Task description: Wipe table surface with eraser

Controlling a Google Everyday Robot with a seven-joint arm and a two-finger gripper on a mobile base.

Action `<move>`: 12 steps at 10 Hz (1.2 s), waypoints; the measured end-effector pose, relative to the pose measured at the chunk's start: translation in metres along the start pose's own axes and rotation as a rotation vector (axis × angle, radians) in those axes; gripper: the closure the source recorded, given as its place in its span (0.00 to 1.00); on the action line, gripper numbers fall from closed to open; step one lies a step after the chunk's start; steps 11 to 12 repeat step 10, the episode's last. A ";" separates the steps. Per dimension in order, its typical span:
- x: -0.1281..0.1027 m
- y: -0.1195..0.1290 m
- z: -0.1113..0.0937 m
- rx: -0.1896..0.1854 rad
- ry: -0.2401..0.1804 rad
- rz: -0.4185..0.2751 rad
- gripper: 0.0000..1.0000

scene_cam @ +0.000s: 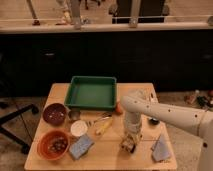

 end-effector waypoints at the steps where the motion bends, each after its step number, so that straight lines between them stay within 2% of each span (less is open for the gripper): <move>1: 0.003 -0.005 0.003 -0.007 -0.001 -0.005 0.97; 5: 0.005 -0.012 0.014 -0.011 -0.021 -0.017 0.97; 12: -0.002 -0.016 0.013 0.002 -0.033 -0.035 0.97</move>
